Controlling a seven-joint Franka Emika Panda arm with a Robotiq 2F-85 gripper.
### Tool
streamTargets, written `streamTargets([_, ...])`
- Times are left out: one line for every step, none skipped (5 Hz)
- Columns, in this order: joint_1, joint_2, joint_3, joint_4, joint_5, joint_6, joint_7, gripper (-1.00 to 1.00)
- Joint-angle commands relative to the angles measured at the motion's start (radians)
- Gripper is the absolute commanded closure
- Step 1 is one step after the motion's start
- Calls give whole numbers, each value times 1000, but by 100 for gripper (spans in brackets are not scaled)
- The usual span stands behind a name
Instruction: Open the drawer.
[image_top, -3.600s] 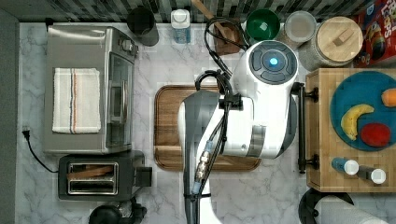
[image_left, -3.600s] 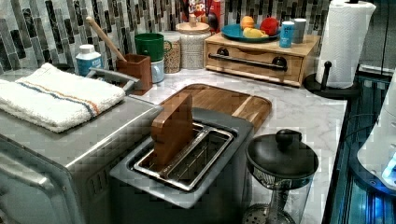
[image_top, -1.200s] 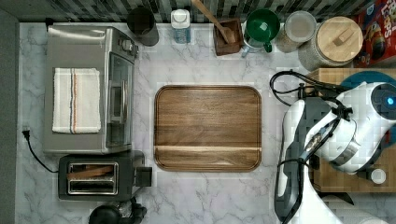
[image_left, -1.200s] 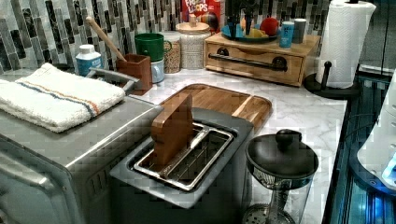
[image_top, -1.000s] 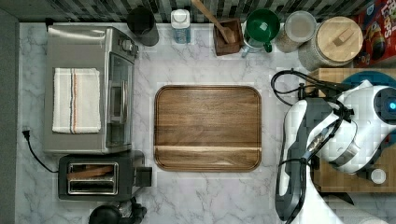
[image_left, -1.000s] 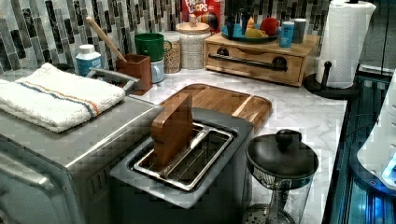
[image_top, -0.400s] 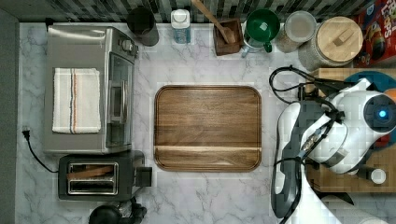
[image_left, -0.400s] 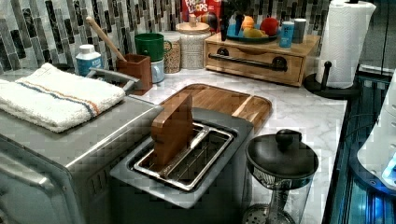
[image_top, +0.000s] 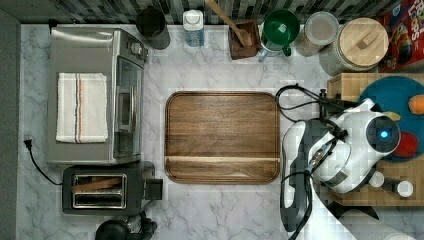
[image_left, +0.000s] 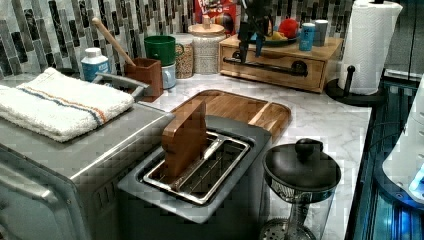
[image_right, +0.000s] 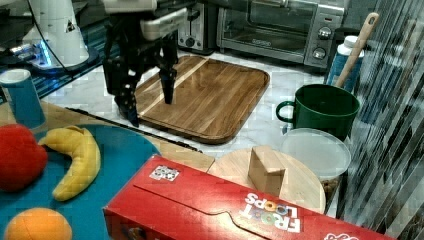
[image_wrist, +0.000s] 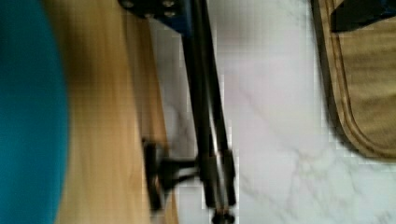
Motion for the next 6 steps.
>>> streamTargets([24, -29, -28, -71, -77, 172, 71, -100])
streamTargets([24, -21, -11, -69, -50, 166, 69, -100])
streamTargets([16, 15, 16, -74, 4, 216, 54, -100])
streamTargets([-5, 49, 46, -71, 76, 259, -11, -100])
streamTargets([7, 49, 42, -75, 78, 249, -6, -100])
streamTargets([46, 7, 24, -91, 19, 190, 94, -100])
